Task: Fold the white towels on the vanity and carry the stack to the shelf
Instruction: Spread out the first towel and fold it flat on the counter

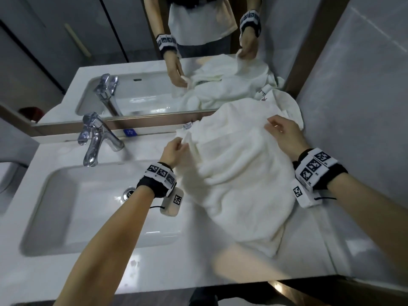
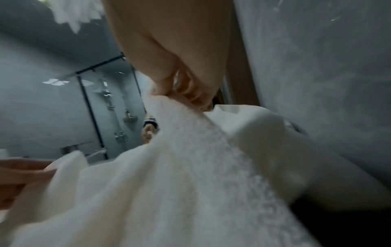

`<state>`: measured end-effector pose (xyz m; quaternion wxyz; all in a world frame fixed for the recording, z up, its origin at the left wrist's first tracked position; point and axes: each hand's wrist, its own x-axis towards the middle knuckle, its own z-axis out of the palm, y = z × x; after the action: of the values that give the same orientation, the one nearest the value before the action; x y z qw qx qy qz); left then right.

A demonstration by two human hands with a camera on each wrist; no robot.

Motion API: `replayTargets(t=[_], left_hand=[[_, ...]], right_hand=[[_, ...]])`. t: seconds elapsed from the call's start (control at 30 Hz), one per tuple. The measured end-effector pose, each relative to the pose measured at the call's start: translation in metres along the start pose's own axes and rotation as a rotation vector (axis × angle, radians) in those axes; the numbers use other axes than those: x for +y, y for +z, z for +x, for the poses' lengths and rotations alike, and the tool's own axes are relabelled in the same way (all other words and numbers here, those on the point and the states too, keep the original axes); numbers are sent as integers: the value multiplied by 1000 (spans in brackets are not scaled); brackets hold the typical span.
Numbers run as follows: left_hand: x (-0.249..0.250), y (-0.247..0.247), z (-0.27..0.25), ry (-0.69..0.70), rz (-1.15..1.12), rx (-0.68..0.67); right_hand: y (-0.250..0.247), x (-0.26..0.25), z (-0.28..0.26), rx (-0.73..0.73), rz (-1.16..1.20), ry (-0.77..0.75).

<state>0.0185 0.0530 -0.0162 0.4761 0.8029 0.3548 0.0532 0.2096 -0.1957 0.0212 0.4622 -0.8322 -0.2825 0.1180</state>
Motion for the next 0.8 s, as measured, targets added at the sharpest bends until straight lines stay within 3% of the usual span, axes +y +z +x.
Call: replayTargets(t=[0.2, 0.43, 0.5, 0.57, 0.67, 0.8], left_hand=[[23, -8, -36, 146, -383, -31], [33, -7, -64, 177, -530, -117], [33, -9, -69, 201, -531, -127], [32, -10, -73, 190, -561, -127], [32, -8, -75, 169, -598, -116], [32, -4, -75, 140, -628, -115]], right_hand=[[34, -63, -25, -539, 160, -202], [62, -120, -43, -893, 211, -365], [68, -125, -40, -824, 212, -378], [73, -124, -32, -660, 175, -333], [80, -113, -21, -483, 3, -315], [86, -104, -14, -365, -86, -241]])
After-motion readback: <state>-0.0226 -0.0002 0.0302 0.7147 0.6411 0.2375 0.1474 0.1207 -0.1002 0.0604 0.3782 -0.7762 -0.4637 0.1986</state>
